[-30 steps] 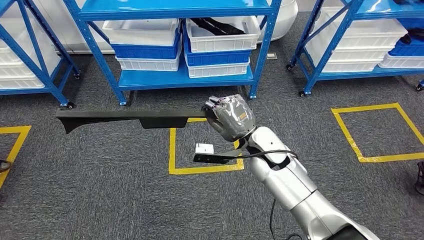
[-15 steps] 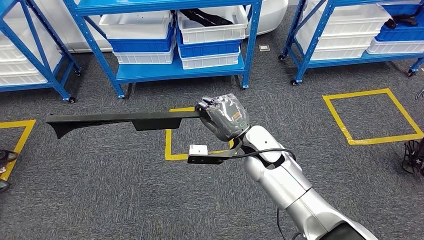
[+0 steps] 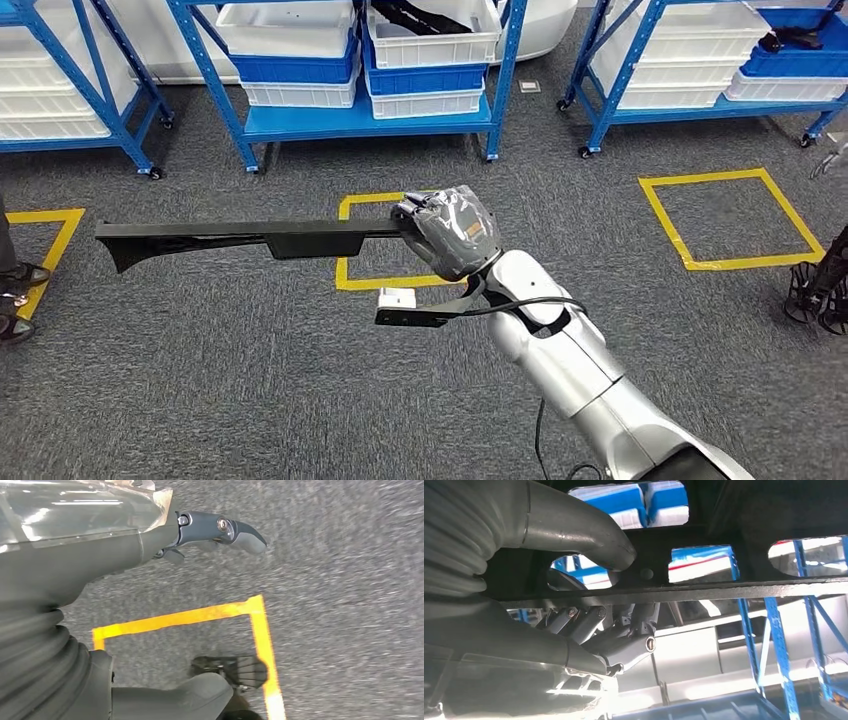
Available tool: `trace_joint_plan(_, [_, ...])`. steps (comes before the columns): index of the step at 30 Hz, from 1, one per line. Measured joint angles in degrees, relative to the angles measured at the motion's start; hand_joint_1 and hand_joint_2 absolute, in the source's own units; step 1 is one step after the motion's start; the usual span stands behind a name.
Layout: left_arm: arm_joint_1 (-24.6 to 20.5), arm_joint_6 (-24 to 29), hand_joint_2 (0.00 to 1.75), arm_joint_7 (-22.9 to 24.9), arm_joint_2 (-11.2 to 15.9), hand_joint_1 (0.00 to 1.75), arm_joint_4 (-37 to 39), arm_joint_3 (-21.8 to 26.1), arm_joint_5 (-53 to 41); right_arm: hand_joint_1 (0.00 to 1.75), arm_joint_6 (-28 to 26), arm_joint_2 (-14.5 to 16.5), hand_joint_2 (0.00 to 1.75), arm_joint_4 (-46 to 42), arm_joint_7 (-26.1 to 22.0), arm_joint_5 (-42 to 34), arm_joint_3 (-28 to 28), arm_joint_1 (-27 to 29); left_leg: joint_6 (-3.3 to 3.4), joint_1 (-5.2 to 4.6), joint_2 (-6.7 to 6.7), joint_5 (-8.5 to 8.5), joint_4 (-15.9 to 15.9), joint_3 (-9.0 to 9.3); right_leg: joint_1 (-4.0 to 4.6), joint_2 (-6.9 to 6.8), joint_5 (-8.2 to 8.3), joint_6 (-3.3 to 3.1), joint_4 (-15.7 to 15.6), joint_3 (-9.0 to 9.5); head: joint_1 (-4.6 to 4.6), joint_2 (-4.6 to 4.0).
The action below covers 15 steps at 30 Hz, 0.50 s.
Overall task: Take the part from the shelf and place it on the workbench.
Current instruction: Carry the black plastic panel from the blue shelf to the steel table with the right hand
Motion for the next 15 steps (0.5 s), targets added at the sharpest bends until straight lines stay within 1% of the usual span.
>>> trace_joint_plan(1, [0.0,0.0,1.75,0.0,0.1,0.00,0.0,0.0,0.0,1.75,0.0,0.0,1.75,0.1,0.0,0.0,0.0,0.0,-0.45,0.09,0.06,0.60,0.4,-1.05,-0.31,0.00,0.40,0.52,-3.3,3.08,0.05,0.00])
trace_joint_plan(2, [0.0,0.0,1.75,-0.1,0.1,0.00,0.0,0.1,0.0,1.75,-0.1,0.1,1.75,0.1,0.1,0.0,0.0,0.0,-0.90,0.12,0.10,1.06,0.9,-1.85,-0.26,0.08,-0.76,0.37,-7.7,6.49,0.11,0.00])
trace_joint_plan(3, [0.0,0.1,1.75,-0.1,0.1,0.00,0.0,0.1,0.0,1.75,-0.2,0.3,1.75,0.1,0.2,0.0,0.0,-0.1,-1.34,0.06,0.11,1.49,1.4,-2.49,-0.16,0.19,-2.84,-0.24,-11.9,9.23,0.15,0.00])
trace_joint_plan(4, [0.0,0.1,1.75,-0.1,0.1,0.00,0.0,0.2,-0.1,1.75,-0.4,0.4,1.75,0.2,0.3,0.0,0.0,-0.1,-1.82,0.09,0.12,2.00,1.7,-3.06,0.30,0.36,-4.80,-1.01,-14.9,11.09,0.10,0.00])
trace_joint_plan(5, [0.0,0.2,1.75,-0.1,0.1,0.00,0.0,0.2,-0.2,1.75,-0.6,0.6,1.75,0.2,0.5,0.0,0.0,-0.1,-2.36,0.19,0.15,2.59,1.7,-3.41,0.88,0.55,-5.89,-2.05,-16.2,11.35,-0.01,0.00])
trace_joint_plan(6, [0.0,0.3,1.75,-0.1,0.1,0.00,0.0,0.2,-0.3,1.75,-0.8,0.7,1.75,0.2,0.6,-0.1,0.0,-0.1,-2.88,0.44,0.12,3.05,1.7,-3.77,0.81,0.62,-6.05,-3.07,-16.5,11.06,-0.10,0.00])
trace_joint_plan(7, [0.0,0.4,1.75,-0.1,0.1,0.00,0.0,0.2,-0.4,1.75,-1.0,0.8,1.75,0.2,0.9,-0.1,-0.1,0.0,-3.27,0.70,0.04,2.76,1.9,-4.13,0.89,0.63,-5.65,-3.99,-16.3,10.74,-0.23,0.00])
trace_joint_plan(8, [0.1,0.4,1.75,-0.1,0.2,0.00,0.0,0.2,-0.5,1.75,-1.1,0.8,1.75,0.3,1.1,-0.2,-0.1,0.1,-3.51,0.83,-0.09,1.58,2.8,-4.54,0.73,0.55,-5.14,-4.94,-16.4,10.40,-0.31,0.00])
trace_joint_plan(9, [0.2,0.5,1.75,-0.1,0.2,0.00,0.0,0.2,-0.6,1.75,-1.1,0.9,1.75,0.3,1.3,-0.4,-0.2,0.1,-3.59,0.98,-0.24,-0.41,4.7,-5.19,0.63,0.41,-4.56,-5.61,-16.4,10.20,-0.37,0.00])
trace_joint_plan(10, [0.2,0.5,1.75,-0.1,0.3,0.00,0.0,0.2,-0.6,1.75,-1.1,1.0,1.75,0.4,1.6,-0.5,-0.2,0.1,-3.61,0.99,-0.38,-2.77,7.6,-6.01,1.02,0.30,-4.09,-6.07,-16.4,9.80,-0.47,0.00])
trace_joint_plan(11, [0.3,0.5,1.75,-0.1,0.3,0.00,0.0,0.2,-0.7,1.75,-1.1,1.0,1.75,0.5,1.7,-0.6,-0.2,0.2,-3.66,0.99,-0.47,-4.67,10.7,-6.83,1.42,0.23,-3.67,-6.44,-16.3,9.35,-0.50,0.00])
trace_joint_plan(12, [0.3,0.5,1.75,-0.1,0.3,0.00,0.0,0.2,-0.7,1.75,-1.1,1.0,1.75,0.6,1.8,-0.7,-0.2,0.2,-3.61,0.93,-0.53,-5.66,13.3,-7.29,1.94,0.22,-3.29,-6.68,-16.2,8.83,-0.50,0.00])
trace_joint_plan(13, [0.4,0.5,1.75,-0.1,0.3,0.00,0.0,0.2,-0.7,1.75,-1.1,1.0,1.75,0.7,1.8,-0.7,-0.2,0.3,-3.37,0.79,-0.59,-5.68,14.5,-7.04,2.45,0.25,-2.96,-6.86,-16.1,8.32,-0.52,0.00])
trace_joint_plan(14, [0.4,0.5,1.75,-0.1,0.3,0.00,0.0,0.2,-0.7,1.75,-1.1,1.0,1.75,0.7,1.9,-0.7,-0.2,0.4,-2.80,0.54,-0.62,-4.89,13.5,-5.72,2.98,0.31,-2.67,-7.01,-16.0,7.89,-0.52,0.00])
trace_joint_plan(15, [0.4,0.5,1.75,-0.1,0.3,0.00,0.0,0.2,-0.7,1.75,-1.1,1.0,1.75,0.7,1.9,-0.7,-0.3,0.4,-1.78,0.14,-0.71,-4.06,10.8,-3.57,3.50,0.37,-2.42,-7.14,-15.9,7.54,-0.52,0.00])
